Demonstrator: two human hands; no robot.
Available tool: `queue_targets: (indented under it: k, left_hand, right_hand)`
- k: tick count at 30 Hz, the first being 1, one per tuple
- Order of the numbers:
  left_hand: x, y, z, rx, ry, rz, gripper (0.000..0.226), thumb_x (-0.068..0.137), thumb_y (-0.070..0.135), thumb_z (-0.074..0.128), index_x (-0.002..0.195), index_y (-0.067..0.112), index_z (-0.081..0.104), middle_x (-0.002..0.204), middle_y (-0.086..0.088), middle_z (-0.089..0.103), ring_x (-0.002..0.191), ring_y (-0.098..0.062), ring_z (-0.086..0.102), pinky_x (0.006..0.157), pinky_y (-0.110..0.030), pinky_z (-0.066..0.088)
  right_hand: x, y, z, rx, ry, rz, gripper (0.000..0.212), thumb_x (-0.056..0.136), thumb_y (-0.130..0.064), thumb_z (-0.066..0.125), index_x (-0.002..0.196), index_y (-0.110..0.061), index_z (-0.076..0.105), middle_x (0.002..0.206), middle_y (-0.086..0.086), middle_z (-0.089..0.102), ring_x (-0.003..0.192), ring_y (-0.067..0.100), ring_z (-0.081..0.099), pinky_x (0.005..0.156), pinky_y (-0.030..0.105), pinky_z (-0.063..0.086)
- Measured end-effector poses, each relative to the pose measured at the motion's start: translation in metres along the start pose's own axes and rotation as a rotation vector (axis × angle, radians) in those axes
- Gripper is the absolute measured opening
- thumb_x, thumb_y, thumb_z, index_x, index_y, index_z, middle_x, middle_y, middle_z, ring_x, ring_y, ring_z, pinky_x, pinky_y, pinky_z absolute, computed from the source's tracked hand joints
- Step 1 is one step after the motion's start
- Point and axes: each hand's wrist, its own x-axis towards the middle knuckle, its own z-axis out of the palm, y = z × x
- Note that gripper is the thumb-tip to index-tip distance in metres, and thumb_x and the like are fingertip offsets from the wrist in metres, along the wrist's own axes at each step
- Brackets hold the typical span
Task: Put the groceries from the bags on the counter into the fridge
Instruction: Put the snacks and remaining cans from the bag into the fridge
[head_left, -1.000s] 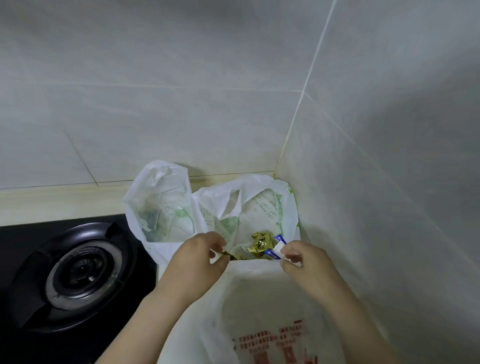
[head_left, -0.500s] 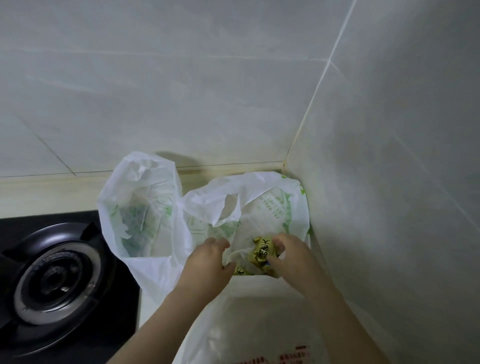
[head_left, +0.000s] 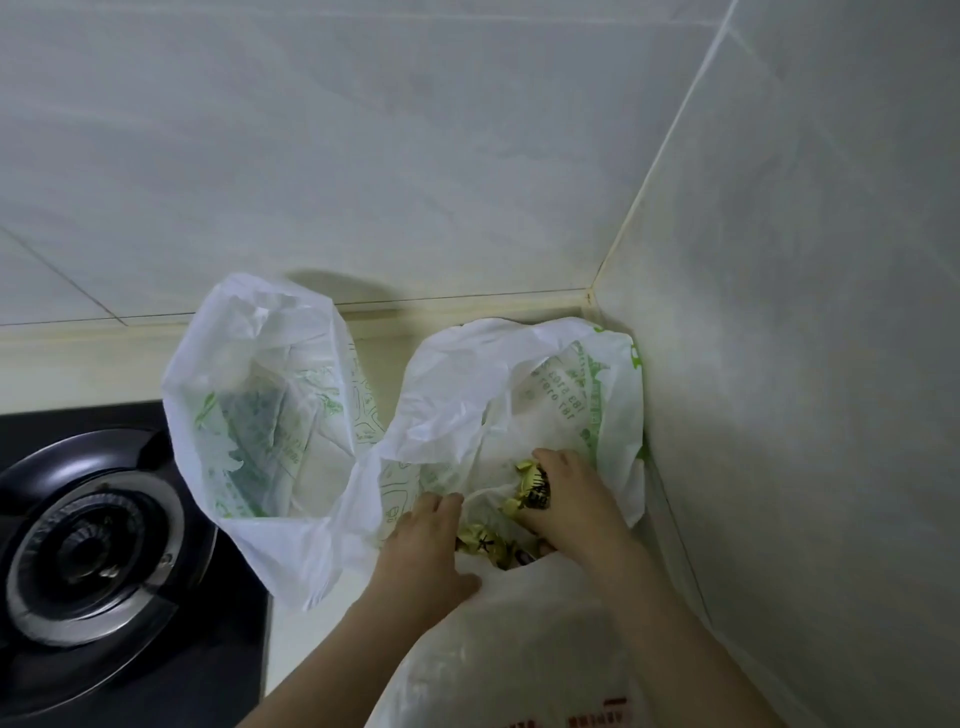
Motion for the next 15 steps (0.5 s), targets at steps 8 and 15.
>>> queue_targets:
  k: [8, 15]
  left_hand:
    - [0.008, -0.003, 0.007, 0.029, -0.08, -0.008, 0.076, 0.07, 0.043, 0.074, 0.136, 0.028, 0.039, 0.13, 0.004, 0.041, 0.117, -0.018, 0.042, 0.096, -0.028, 0.041]
    - [0.011, -0.003, 0.004, -0.231, -0.012, -0.118, 0.02, 0.088, 0.043, 0.057, 0.083, 0.024, 0.062, 0.094, -0.001, 0.057, 0.079, -0.012, 0.055, 0.062, -0.018, 0.037]
  right_hand:
    - [0.01, 0.005, 0.01, -0.033, -0.008, -0.019, 0.068, 0.08, -0.045, 0.068, 0.136, -0.019, 0.04, 0.13, 0.006, 0.044, 0.116, 0.027, 0.047, 0.093, 0.035, 0.044]
    - [0.004, 0.009, 0.006, 0.126, 0.082, 0.016, 0.058, 0.072, -0.027, 0.077, 0.121, -0.022, 0.047, 0.114, 0.0, 0.043, 0.102, 0.021, 0.051, 0.081, 0.029, 0.044]
